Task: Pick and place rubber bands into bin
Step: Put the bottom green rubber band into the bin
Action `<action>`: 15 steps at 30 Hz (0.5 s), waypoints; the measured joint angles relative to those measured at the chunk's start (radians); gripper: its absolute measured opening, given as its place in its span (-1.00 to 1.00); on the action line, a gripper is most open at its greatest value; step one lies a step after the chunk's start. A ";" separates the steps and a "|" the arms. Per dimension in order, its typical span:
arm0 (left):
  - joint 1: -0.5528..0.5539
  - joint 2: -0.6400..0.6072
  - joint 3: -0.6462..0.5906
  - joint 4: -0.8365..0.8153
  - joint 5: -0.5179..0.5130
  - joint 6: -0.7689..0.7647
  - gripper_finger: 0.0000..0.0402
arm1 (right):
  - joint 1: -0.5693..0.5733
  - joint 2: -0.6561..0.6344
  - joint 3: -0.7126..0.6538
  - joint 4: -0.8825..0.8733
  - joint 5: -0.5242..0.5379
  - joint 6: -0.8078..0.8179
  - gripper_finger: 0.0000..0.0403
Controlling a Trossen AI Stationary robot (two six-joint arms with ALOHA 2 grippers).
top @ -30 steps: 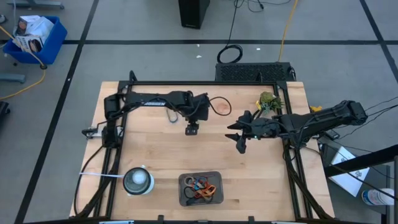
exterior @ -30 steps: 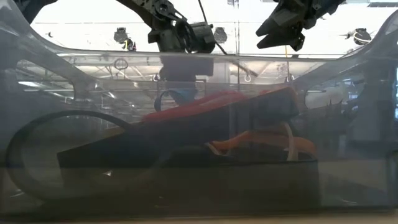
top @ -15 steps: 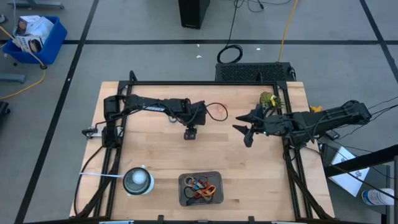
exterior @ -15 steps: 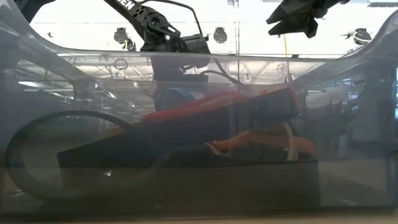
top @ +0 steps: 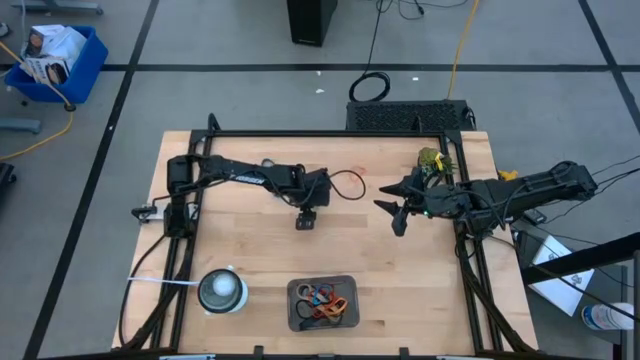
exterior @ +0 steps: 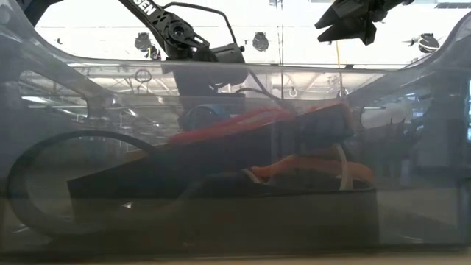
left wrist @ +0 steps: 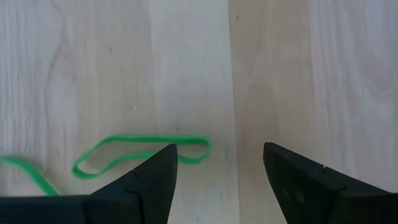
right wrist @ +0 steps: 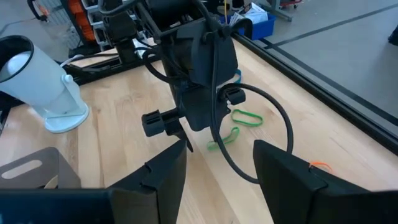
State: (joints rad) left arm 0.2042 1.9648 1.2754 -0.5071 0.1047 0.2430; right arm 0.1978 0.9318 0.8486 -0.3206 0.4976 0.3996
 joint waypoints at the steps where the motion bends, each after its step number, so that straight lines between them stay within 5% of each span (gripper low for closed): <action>1: 0.000 0.000 0.000 0.001 0.000 0.004 0.22 | 0.000 0.000 0.000 0.000 0.000 0.000 -0.09; 15: -0.003 0.067 0.006 -0.014 0.017 -0.063 0.22 | 0.000 0.000 0.000 0.001 0.000 0.007 -0.09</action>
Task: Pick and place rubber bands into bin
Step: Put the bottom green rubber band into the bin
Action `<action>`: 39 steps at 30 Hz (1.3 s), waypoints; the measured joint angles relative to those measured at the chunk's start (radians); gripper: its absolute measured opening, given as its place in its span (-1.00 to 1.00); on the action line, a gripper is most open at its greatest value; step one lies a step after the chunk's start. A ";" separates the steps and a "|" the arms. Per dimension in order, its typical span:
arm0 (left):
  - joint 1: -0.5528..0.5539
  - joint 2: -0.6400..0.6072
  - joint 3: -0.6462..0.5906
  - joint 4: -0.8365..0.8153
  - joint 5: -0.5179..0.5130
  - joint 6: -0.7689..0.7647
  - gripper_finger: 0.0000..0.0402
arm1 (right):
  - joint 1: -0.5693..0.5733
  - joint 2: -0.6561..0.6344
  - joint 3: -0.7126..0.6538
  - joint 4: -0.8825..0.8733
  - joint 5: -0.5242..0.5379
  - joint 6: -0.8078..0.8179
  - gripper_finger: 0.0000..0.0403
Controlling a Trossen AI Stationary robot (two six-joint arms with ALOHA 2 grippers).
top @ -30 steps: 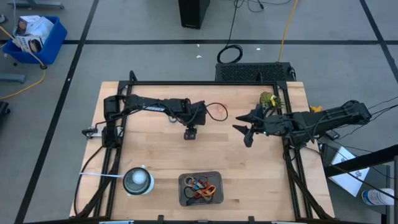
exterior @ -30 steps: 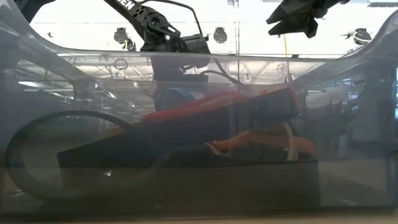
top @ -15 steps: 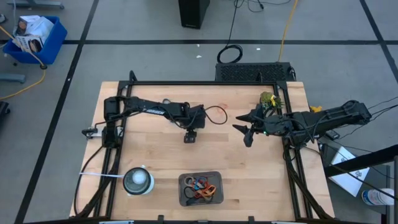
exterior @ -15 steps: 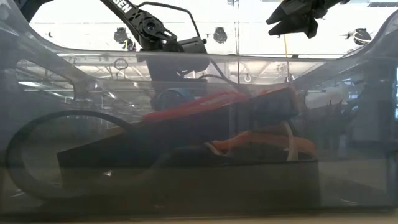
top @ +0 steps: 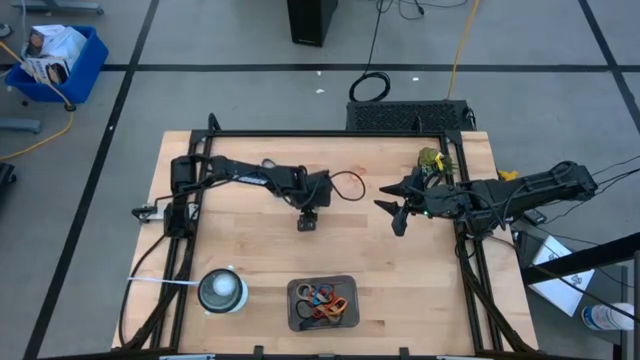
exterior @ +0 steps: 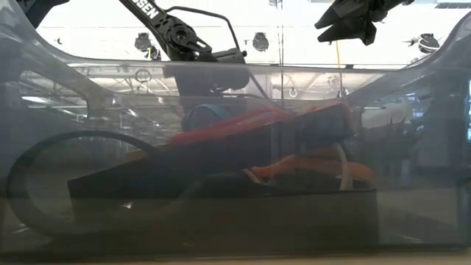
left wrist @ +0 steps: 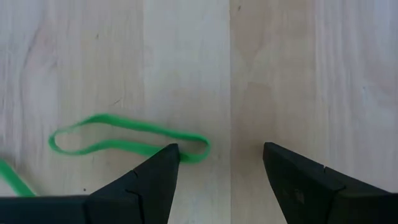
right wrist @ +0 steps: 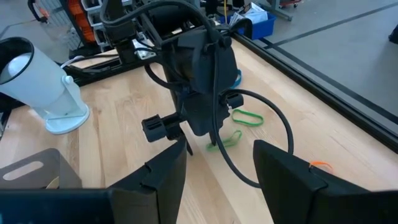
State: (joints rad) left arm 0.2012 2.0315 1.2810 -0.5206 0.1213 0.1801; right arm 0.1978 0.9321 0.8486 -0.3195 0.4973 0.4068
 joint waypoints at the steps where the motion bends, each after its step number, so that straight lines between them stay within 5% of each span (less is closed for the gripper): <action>1: -0.001 -0.004 0.001 0.001 -0.012 -0.003 0.22 | 0.000 0.000 0.000 0.000 0.000 0.000 -0.09; 13: -0.003 -0.006 0.026 0.010 -0.075 -0.182 0.17 | 0.000 0.000 0.000 0.000 0.000 0.000 -0.09; 29: -0.001 -0.005 0.026 0.026 -0.170 -0.313 -0.93 | 0.000 0.000 0.000 0.000 -0.003 0.001 -0.09; 39: 0.000 -0.064 0.020 0.019 -0.159 -0.317 -0.98 | 0.000 0.000 0.000 -0.003 -0.004 0.025 -0.09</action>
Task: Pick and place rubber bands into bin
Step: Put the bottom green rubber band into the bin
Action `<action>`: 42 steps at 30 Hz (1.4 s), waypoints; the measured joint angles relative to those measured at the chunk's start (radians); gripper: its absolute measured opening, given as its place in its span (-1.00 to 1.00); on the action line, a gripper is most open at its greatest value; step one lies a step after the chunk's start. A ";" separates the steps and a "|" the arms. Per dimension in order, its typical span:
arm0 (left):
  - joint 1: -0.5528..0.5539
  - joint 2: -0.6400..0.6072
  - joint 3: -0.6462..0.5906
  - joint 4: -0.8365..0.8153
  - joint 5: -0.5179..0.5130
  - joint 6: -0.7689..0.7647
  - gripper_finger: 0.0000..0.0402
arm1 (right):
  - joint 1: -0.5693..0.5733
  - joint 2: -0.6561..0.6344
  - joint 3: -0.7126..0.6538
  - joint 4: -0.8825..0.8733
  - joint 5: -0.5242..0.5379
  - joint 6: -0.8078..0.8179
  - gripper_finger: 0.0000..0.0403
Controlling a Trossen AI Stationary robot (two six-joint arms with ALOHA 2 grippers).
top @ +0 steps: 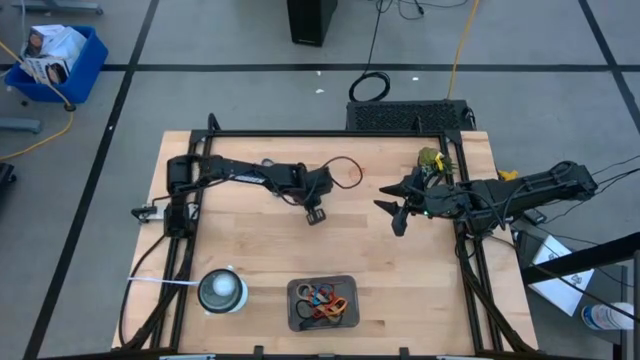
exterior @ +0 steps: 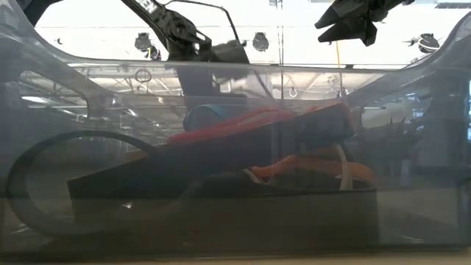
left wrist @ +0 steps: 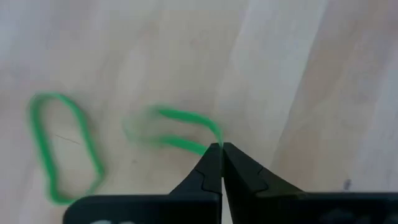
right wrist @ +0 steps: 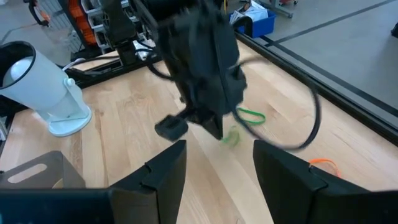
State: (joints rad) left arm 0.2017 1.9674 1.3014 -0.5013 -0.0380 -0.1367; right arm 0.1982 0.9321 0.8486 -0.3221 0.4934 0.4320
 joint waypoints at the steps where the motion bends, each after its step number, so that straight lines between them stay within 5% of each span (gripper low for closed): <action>1: 0.001 -0.016 0.000 0.001 0.000 0.000 -0.98 | 0.000 0.000 0.000 0.000 0.000 0.000 -0.09; 13: -0.006 -0.129 0.003 -0.050 0.010 -0.001 -0.99 | 0.000 0.000 0.000 -0.001 0.000 0.001 -0.09; 22: -0.073 -0.366 0.003 -0.056 0.092 -0.048 -0.99 | 0.000 0.000 0.000 -0.005 -0.001 0.001 -0.09; 33: -0.420 -0.541 0.005 0.043 0.249 -0.111 -0.99 | 0.000 0.000 0.000 -0.006 -0.001 -0.006 -0.09; 42: -0.671 -0.423 0.006 0.104 0.089 -0.216 -0.99 | 0.000 0.001 0.000 -0.011 -0.006 0.001 -0.09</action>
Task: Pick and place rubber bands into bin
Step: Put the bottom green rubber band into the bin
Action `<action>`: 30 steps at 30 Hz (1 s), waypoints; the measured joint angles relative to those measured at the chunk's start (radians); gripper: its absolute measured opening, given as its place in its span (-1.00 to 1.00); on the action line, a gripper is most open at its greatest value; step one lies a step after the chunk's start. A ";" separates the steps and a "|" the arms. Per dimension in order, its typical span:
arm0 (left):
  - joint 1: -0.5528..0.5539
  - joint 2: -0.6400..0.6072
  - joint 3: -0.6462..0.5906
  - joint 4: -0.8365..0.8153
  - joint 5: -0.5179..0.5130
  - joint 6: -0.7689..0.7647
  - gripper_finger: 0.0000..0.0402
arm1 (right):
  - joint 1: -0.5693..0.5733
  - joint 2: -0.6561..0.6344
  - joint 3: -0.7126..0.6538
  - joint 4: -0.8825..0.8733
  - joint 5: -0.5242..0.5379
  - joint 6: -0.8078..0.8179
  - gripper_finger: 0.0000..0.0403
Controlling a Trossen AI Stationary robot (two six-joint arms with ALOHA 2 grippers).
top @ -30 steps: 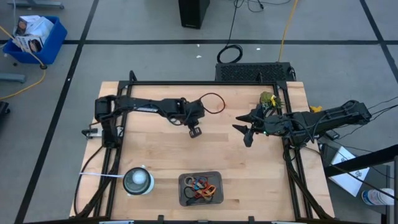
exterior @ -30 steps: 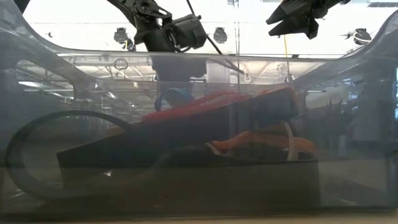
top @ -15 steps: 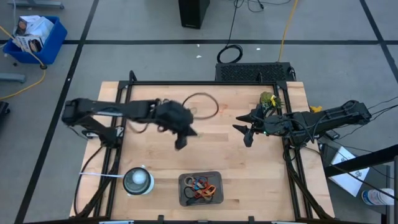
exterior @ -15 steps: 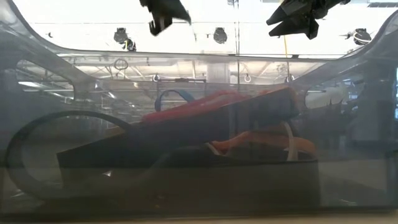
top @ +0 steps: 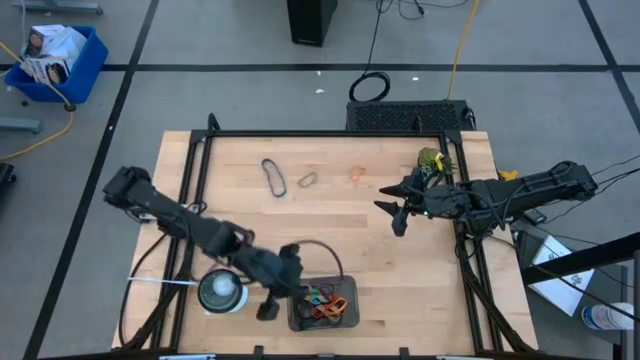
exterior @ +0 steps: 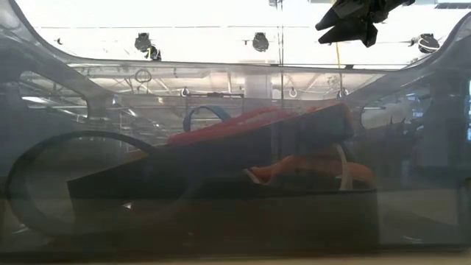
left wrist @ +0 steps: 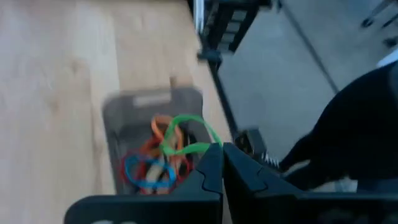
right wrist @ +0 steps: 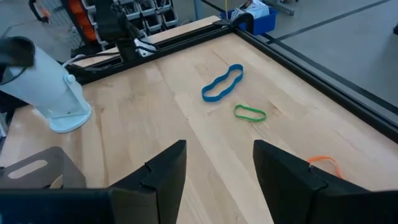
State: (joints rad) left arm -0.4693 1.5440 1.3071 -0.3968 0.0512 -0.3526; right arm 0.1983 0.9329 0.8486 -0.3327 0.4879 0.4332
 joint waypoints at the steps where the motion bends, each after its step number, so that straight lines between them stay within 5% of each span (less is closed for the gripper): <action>1: -0.011 0.021 0.000 -0.005 -0.008 -0.021 -0.99 | 0.000 0.000 0.000 0.001 -0.004 0.000 -0.09; 16: 0.002 0.338 -0.001 -0.003 0.055 -0.152 -0.95 | 0.000 0.000 0.000 0.006 -0.047 0.023 -0.09; 30: 0.067 0.329 0.000 -0.019 0.106 -0.214 -0.72 | 0.000 0.000 0.000 -0.026 -0.048 0.023 -0.09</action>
State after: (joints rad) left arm -0.4027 1.8729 1.3067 -0.4160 0.1575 -0.5663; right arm 0.1986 0.9329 0.8486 -0.3584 0.4401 0.4564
